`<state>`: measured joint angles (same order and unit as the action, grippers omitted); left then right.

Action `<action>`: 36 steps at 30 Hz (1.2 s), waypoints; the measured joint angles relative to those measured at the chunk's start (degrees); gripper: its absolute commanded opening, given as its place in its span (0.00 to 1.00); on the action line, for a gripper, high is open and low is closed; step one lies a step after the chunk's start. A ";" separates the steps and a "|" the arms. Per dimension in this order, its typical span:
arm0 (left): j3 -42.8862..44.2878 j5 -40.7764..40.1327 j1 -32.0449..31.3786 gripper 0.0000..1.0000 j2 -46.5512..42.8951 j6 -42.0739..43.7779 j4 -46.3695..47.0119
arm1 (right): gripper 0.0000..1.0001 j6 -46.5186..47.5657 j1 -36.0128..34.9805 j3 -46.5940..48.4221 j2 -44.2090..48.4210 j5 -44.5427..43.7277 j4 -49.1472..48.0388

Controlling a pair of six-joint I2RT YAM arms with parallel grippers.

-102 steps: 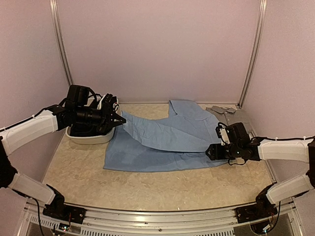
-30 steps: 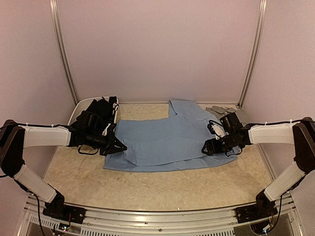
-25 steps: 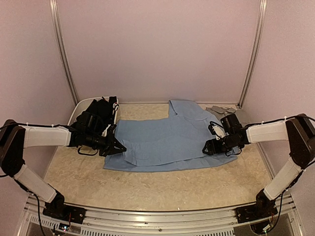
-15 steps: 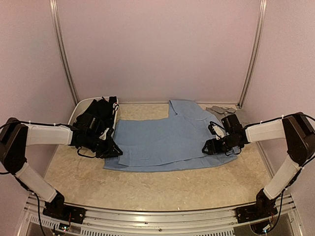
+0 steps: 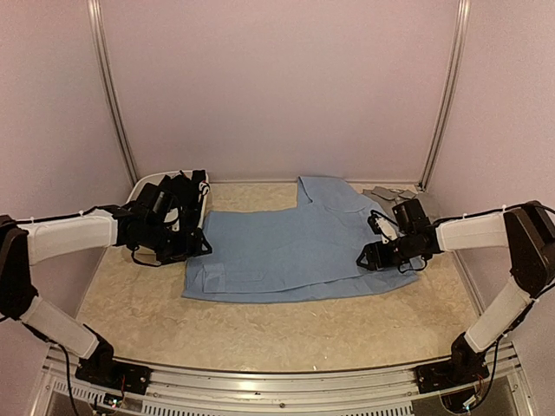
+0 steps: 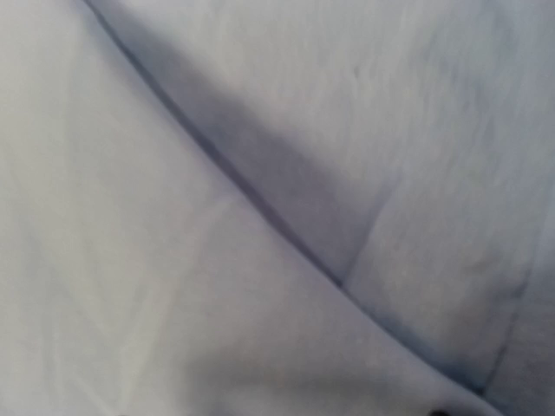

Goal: Fold and stack the long sleeve shirts
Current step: Place the sleeve of the 1/3-folded shirt, then move the 1/3-folded shirt to the center of the board.

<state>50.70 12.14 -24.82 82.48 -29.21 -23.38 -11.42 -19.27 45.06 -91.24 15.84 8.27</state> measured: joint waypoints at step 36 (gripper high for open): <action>9.57 -30.51 -32.24 0.78 18.53 34.16 -13.11 | 0.77 -21.29 3.93 -5.22 17.09 -17.84 20.63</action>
<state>60.27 -18.37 -57.06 101.01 4.95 -36.49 -32.71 -15.33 39.83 -74.15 -2.00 28.91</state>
